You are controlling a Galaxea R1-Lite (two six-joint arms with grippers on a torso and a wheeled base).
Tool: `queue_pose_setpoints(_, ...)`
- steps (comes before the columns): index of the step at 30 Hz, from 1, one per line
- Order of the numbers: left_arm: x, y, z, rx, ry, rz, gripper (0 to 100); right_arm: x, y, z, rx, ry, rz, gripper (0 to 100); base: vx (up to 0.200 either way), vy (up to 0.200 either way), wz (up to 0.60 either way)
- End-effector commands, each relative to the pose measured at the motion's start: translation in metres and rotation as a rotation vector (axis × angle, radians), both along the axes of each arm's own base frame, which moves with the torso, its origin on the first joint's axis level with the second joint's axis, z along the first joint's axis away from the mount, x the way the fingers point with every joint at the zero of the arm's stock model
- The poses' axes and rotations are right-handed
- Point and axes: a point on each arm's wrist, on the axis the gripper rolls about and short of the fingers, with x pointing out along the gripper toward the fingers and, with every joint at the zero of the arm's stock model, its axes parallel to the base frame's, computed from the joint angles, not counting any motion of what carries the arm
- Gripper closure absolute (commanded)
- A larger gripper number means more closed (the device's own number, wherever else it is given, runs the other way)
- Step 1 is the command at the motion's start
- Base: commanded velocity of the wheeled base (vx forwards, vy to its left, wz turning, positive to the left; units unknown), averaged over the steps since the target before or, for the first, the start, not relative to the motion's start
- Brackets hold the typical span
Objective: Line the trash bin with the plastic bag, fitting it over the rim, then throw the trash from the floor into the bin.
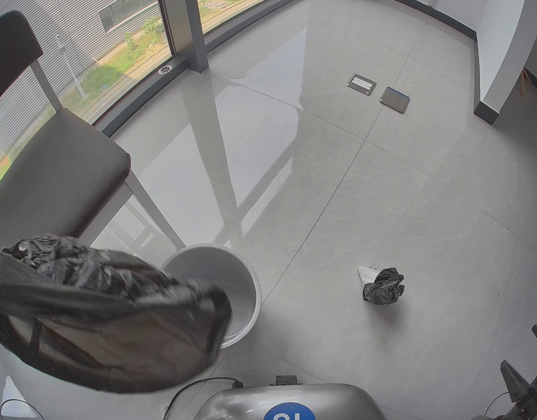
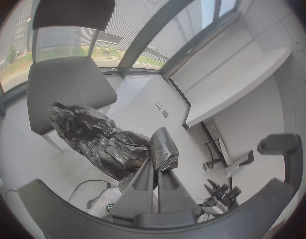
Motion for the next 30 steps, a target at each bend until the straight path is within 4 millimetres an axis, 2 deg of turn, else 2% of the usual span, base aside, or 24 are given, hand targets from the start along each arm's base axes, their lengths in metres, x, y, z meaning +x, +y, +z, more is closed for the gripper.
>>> queue_pose_setpoints(1,-0.008,-0.002,0.006,0.165,-0.057,-0.072,100,0.032,0.008,0.061,0.097,0.187,0.056,0,0.000,0.000,0.00)
queue_pose_setpoints(4,-0.007,-0.004,0.013,0.264,-0.087,-0.042,100,0.048,0.014,0.063,0.069,0.274,0.115,0,0.000,0.000,0.00)
queue_pose_setpoints(7,-0.006,-0.006,0.019,0.336,-0.117,0.000,100,0.061,0.018,0.078,0.075,0.304,0.140,0,0.000,0.000,0.00)
queue_pose_setpoints(11,-0.004,-0.007,0.024,0.398,-0.130,0.035,100,0.076,0.023,0.084,0.049,0.371,0.148,0,0.000,0.000,0.00)
queue_pose_setpoints(12,-0.002,-0.007,0.025,0.424,-0.130,0.038,100,0.095,0.028,0.088,0.047,0.424,0.142,0,0.000,0.000,0.00)
queue_pose_setpoints(13,-0.001,-0.006,0.025,0.430,-0.129,0.037,100,0.102,0.030,0.090,0.045,0.437,0.139,0,0.000,0.000,0.00)
queue_pose_setpoints(15,0.002,-0.004,0.027,0.441,-0.130,0.032,100,0.109,0.033,0.097,0.043,0.418,0.156,0,0.000,0.000,0.00)
queue_pose_setpoints(18,0.008,-0.001,0.037,0.445,-0.136,0.031,100,0.123,0.045,0.094,0.014,0.477,0.217,0,0.000,0.000,0.00)
queue_pose_setpoints(21,0.015,0.003,0.047,0.446,-0.137,0.031,100,0.128,0.054,0.094,0.002,0.498,0.268,0,0.000,0.000,0.00)
queue_pose_setpoints(22,0.021,0.007,0.057,0.452,-0.144,0.034,100,0.136,0.061,0.095,-0.010,0.519,0.294,0,0.000,0.000,0.00)
queue_pose_setpoints(24,0.025,0.010,0.063,0.464,-0.148,0.032,100,0.143,0.066,0.096,-0.017,0.531,0.321,0,0.000,0.000,0.00)
queue_pose_setpoints(30,0.054,0.029,0.057,0.637,-0.083,0.044,100,0.165,0.084,0.103,-0.024,0.550,0.368,0,0.000,0.000,0.00)
